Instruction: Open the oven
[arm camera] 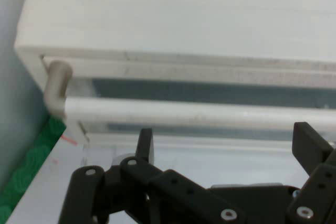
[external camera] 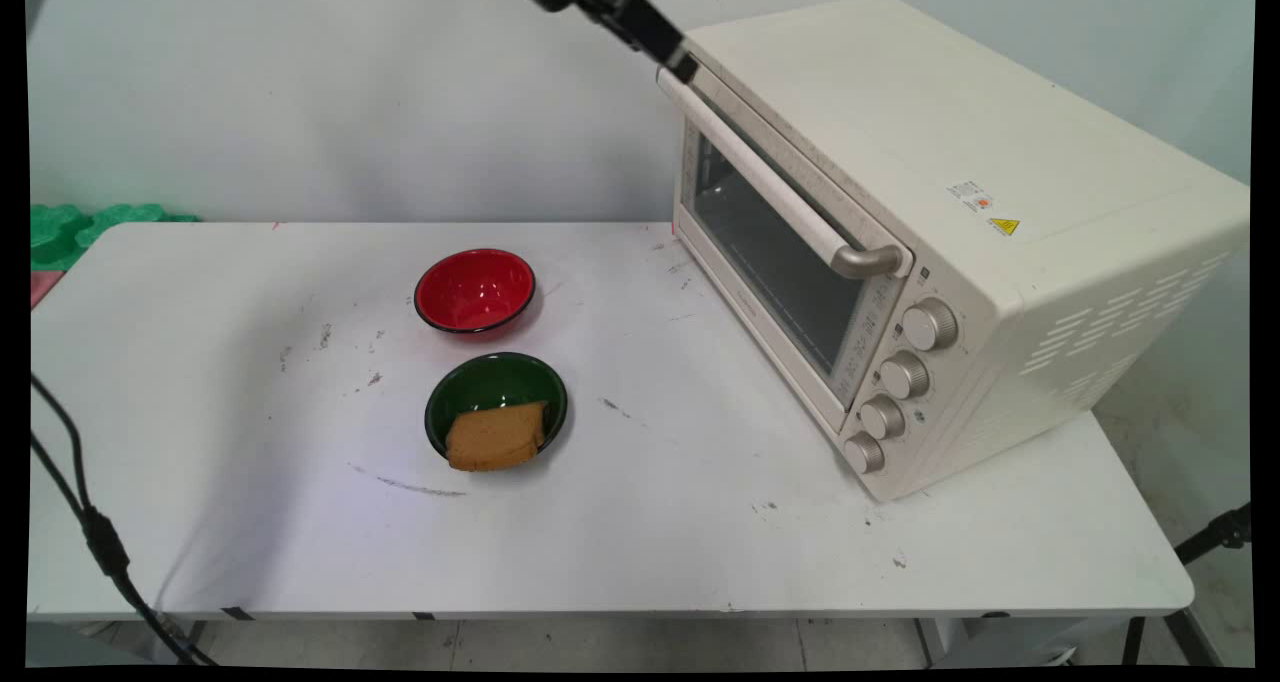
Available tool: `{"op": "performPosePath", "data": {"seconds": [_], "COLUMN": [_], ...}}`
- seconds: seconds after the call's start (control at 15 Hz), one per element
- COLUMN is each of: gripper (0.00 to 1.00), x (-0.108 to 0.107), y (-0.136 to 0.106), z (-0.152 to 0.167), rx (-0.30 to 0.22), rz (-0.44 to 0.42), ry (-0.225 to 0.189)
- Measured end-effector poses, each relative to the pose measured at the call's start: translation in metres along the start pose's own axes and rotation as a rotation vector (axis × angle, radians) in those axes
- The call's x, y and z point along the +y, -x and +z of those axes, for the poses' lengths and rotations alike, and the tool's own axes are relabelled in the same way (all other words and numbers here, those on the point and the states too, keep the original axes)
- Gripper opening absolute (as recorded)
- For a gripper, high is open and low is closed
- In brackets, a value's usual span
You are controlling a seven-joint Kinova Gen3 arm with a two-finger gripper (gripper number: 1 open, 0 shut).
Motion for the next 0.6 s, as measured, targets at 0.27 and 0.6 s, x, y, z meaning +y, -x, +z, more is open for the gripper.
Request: {"op": "performPosePath", "data": {"seconds": [0.27,0.6], "gripper": [1.00,1.00], "x": [0.007,0.017], "y": [-0.021,-0.032], "z": [0.023,0.045], "rx": [-0.009,-0.043], "rz": [0.051,0.116], "ry": [0.014,0.033]}}
